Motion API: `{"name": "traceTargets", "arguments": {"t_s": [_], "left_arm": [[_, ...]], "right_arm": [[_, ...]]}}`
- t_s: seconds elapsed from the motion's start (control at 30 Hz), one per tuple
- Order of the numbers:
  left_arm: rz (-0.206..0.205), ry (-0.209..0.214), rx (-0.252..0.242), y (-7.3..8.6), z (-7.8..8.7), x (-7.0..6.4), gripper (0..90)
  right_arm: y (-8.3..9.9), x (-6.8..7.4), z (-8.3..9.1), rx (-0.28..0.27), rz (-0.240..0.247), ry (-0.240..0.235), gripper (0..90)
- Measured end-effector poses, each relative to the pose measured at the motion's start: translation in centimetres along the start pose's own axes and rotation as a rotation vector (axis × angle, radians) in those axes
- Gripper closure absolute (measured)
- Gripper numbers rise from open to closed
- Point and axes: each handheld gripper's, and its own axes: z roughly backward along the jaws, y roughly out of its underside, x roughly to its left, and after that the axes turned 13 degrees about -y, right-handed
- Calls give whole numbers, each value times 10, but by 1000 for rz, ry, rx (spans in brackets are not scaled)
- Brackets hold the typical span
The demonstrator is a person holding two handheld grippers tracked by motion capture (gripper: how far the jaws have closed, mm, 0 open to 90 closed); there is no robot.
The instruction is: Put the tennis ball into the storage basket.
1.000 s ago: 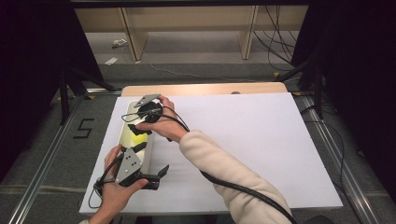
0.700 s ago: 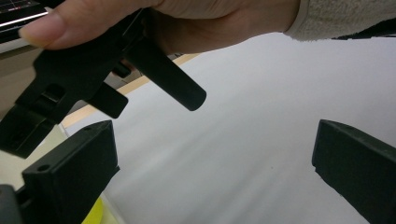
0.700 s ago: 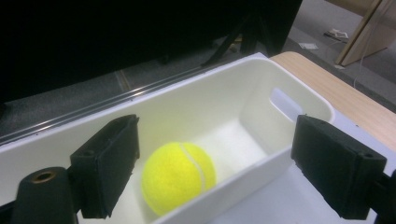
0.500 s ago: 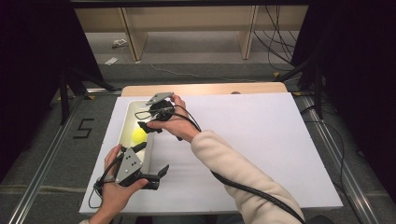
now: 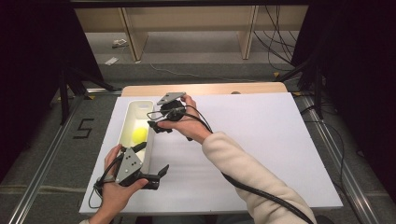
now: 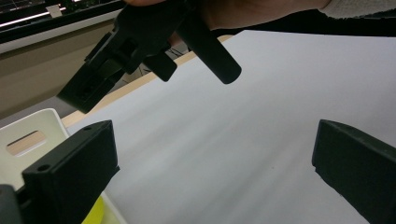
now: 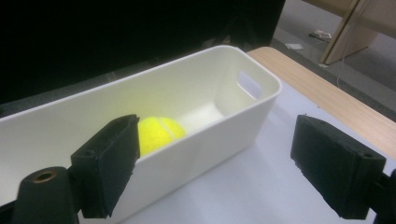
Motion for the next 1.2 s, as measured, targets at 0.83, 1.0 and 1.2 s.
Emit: {"name": "traceTargets", "arguments": {"t_s": [0.83, 1.0, 1.2], "left_arm": [[4, -5, -1, 0, 0, 1, 0], [6, -5, -1, 0, 0, 1, 0], [6, -6, 0, 0, 0, 1, 0]], "right_arm": [[32, -20, 48, -21, -44, 60, 164], [39, -24, 58, -23, -54, 74, 165], [47, -28, 68, -26, -66, 86, 166]]}}
